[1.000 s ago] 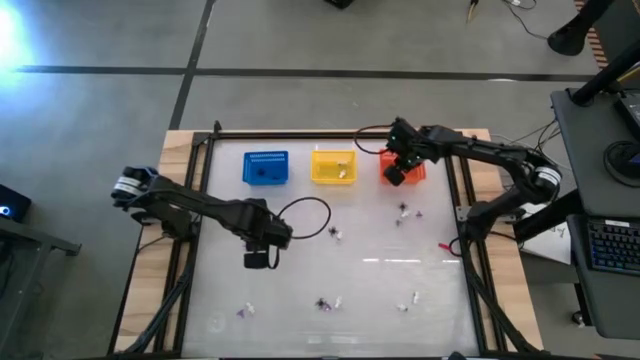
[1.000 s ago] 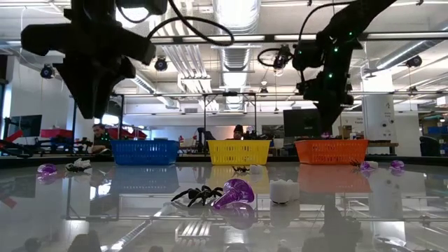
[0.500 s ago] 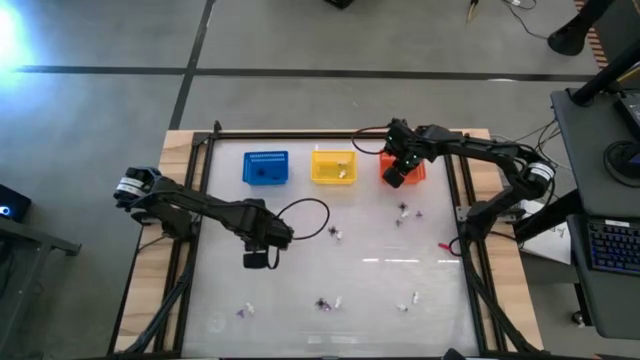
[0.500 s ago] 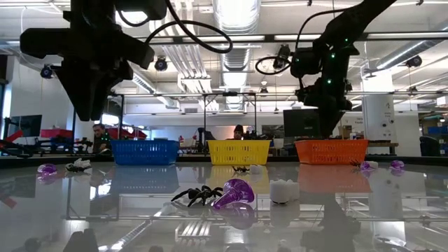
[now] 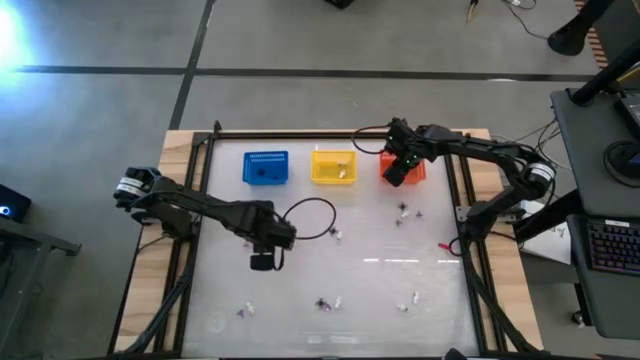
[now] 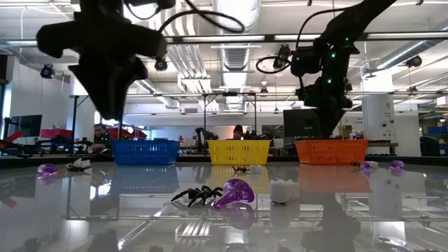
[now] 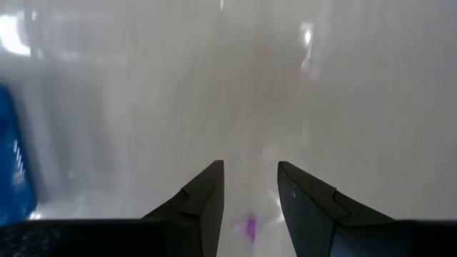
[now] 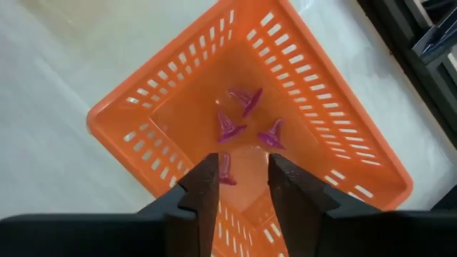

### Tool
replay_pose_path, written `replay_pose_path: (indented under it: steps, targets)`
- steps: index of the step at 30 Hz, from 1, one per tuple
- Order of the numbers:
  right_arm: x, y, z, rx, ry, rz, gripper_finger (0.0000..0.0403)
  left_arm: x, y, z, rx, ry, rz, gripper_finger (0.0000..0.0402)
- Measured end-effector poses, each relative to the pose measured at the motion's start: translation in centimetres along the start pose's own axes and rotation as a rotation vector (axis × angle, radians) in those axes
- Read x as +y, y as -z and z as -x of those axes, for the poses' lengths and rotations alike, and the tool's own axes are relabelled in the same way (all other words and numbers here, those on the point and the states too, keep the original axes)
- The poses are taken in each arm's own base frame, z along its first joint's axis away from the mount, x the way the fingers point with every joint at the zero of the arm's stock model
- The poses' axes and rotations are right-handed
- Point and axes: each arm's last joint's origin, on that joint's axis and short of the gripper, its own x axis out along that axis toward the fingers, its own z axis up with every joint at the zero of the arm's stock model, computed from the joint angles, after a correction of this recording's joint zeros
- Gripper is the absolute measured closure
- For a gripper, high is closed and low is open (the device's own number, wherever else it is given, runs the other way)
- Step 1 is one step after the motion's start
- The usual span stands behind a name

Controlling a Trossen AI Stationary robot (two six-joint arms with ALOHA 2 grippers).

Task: Sort Halloween decoration
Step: Put the purple witch hat toy into the orange basket

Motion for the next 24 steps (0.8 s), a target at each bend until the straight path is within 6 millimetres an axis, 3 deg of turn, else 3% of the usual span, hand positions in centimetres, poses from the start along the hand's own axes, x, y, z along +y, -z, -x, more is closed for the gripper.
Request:
replay_pose_path:
  steps: [5,11,17,24]
  targets:
    - [0.0,0.2,1.0,-0.030,-0.004,-0.009,0.0273,-0.7,-1.2,0.1,-0.123,0.094,-0.004,0.0287]
    - [0.3,0.9,3.6,-0.119,-0.027,-0.033,0.0268,-1.9,-1.9,0.3,-0.202,0.179,-0.017,0.0287]
    - [1.1,2.0,6.4,-0.200,-0.062,-0.075,0.0270,-3.6,-2.4,-0.4,-0.231,0.215,-0.064,0.0287]
    - [1.8,3.4,8.3,-0.217,-0.091,-0.106,0.0271,-4.7,-3.8,-2.0,-0.283,0.258,-0.093,0.0287]
